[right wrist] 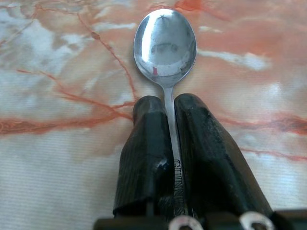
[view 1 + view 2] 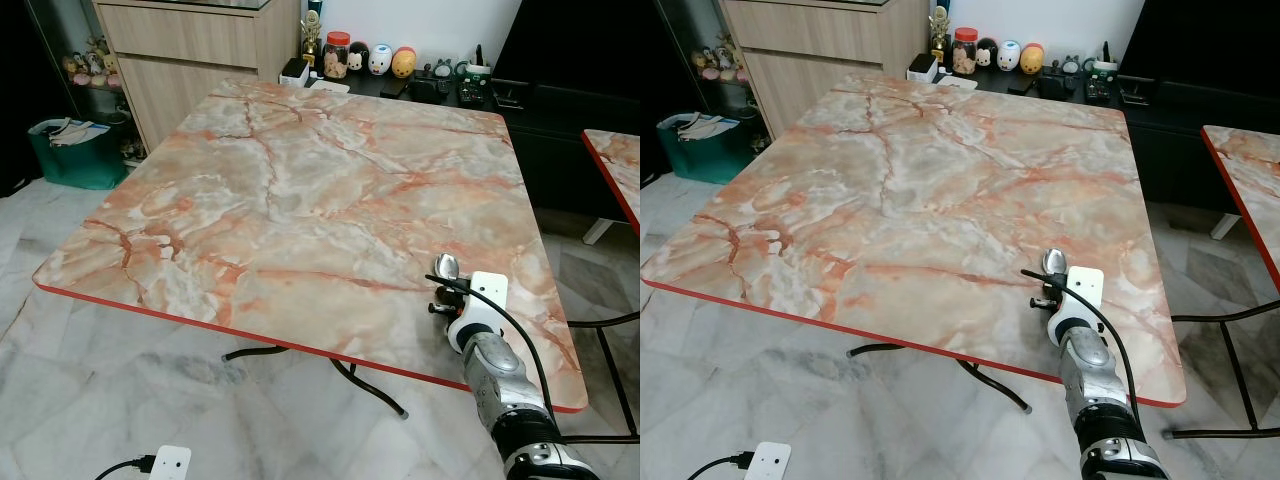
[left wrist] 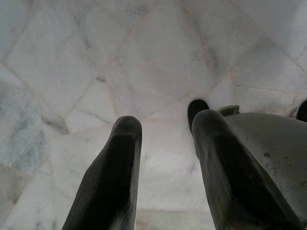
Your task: Setting the table
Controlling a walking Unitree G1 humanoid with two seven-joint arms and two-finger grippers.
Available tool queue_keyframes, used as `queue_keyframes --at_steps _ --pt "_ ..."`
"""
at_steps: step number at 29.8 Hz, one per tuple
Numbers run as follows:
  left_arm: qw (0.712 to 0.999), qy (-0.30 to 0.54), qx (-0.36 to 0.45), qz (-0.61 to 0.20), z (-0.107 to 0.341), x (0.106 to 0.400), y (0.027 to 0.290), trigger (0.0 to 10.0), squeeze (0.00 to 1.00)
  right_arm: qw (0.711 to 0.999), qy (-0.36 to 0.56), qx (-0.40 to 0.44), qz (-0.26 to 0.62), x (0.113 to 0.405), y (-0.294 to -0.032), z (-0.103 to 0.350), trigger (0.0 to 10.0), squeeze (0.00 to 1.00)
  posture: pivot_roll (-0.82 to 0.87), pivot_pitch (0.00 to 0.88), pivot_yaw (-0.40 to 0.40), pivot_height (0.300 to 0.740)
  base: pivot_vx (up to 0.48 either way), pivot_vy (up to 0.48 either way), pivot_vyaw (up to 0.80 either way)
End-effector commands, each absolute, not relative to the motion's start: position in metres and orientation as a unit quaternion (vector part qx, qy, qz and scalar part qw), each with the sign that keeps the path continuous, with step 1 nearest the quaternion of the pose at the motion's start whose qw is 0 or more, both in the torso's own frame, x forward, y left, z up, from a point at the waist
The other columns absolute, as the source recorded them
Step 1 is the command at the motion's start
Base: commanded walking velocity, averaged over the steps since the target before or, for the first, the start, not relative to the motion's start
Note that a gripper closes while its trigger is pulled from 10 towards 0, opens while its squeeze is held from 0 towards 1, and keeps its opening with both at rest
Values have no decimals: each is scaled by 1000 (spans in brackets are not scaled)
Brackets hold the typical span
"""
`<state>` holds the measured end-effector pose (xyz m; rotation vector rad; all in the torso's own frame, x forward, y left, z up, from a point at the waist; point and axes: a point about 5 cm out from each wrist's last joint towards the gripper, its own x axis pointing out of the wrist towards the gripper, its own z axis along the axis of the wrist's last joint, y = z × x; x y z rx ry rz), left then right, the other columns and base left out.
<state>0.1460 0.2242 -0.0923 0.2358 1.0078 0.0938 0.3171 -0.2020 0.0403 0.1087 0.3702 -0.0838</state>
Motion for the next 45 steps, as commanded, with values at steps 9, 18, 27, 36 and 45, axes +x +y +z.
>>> queue_keyframes --at_steps 9,18,27,36,45 --pt "863 491 112 40 -95 141 222 10000 0 982 180 50 -24 319 -192 41 0 0 24 0 -54 740 0 0 0" --pt "863 491 113 41 -95 141 222 10000 0 988 153 23 -24 322 -191 48 10000 0 27 0 -54 740 0 0 0" --pt "864 488 113 42 -95 142 222 10000 0 998 44 -33 -18 326 -187 75 10000 0 26 0 -53 740 0 0 0" --pt "864 488 114 41 -95 141 222 10000 0 998 -35 -54 7 322 -180 95 10000 0 23 0 -55 740 0 0 0" --pt "865 486 122 32 -94 142 222 10000 0 998 -58 -39 3 328 -177 106 10000 0 25 0 -58 740 0 0 0"
